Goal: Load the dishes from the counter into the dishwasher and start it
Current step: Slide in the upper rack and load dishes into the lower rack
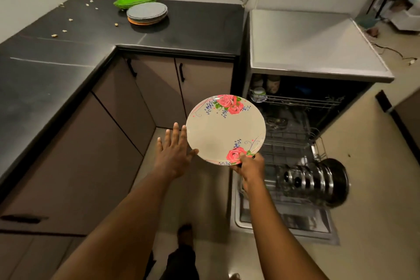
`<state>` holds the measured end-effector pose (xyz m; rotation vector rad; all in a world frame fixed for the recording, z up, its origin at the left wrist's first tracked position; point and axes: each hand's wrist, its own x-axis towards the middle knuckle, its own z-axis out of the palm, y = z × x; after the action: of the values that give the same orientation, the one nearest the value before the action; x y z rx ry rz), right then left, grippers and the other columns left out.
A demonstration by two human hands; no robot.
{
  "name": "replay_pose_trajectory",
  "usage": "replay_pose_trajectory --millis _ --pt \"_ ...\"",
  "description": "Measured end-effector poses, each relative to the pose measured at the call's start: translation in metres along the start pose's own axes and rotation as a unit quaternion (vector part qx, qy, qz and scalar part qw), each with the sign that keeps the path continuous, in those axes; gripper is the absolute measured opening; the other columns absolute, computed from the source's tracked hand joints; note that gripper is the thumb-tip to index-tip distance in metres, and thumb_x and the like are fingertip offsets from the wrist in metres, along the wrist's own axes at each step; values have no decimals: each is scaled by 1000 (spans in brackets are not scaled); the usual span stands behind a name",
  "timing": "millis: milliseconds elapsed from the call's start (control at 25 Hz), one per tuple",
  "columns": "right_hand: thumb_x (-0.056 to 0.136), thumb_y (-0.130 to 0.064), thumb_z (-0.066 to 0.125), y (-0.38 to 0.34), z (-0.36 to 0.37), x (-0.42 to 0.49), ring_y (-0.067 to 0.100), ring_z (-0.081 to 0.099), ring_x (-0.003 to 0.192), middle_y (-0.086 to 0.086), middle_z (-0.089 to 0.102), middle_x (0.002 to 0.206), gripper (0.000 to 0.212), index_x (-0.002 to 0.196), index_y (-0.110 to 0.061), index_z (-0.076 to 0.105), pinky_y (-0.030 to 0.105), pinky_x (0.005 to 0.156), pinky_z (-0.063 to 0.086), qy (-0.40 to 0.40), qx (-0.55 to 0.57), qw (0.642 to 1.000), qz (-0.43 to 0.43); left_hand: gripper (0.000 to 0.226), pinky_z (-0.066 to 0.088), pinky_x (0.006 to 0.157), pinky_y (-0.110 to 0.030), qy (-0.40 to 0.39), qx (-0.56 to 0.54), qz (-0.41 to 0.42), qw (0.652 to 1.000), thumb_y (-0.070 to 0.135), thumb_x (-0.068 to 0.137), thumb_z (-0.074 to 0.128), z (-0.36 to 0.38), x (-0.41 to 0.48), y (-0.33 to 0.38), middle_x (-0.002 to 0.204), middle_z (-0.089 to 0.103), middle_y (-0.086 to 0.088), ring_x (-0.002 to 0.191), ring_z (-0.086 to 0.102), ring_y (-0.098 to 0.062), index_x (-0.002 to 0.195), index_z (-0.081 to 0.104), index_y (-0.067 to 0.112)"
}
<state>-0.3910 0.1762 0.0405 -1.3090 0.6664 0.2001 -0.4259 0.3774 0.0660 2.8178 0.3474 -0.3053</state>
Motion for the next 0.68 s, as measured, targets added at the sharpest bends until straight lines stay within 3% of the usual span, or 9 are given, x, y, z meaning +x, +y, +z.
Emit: replay_pose_trajectory --millis 160,360,440,560,680 --pt "92 7 50 -6 -68 7 26 64 88 11 64 108 31 113 -13 59 40 63 58 4 -11 1000 5 80 -9 120 -50 -21 1 24 1000 54 101 34 26 -15 61 162 -23 -5 150 -18 -28 156 -13 19" --pt "89 10 49 -24 -135 36 21 62 78 12 63 106 29 108 -12 57 32 50 58 53 -32 998 6 81 -7 120 -51 -39 3 64 997 57 100 34 53 11 133 163 -20 -5 150 -16 -28 156 -12 20" --pt "87 12 49 -33 -159 57 23 63 80 11 65 104 34 106 -14 58 39 59 60 72 -47 996 9 81 -6 121 -51 -55 5 81 995 57 100 33 65 27 165 163 -20 -5 150 -16 -29 156 -12 19" --pt "86 15 45 -47 -189 96 22 62 76 4 64 90 43 112 -17 58 35 52 59 84 -63 994 23 81 -7 120 -51 -89 6 93 992 57 100 32 90 62 209 163 -21 -5 150 -16 -29 156 -12 19" --pt "88 10 50 -56 -218 135 25 64 80 11 66 101 40 118 -15 59 35 52 59 112 -82 989 46 81 -6 121 -51 -143 10 97 985 58 100 32 120 94 248 163 -21 -5 150 -15 -29 156 -12 20"
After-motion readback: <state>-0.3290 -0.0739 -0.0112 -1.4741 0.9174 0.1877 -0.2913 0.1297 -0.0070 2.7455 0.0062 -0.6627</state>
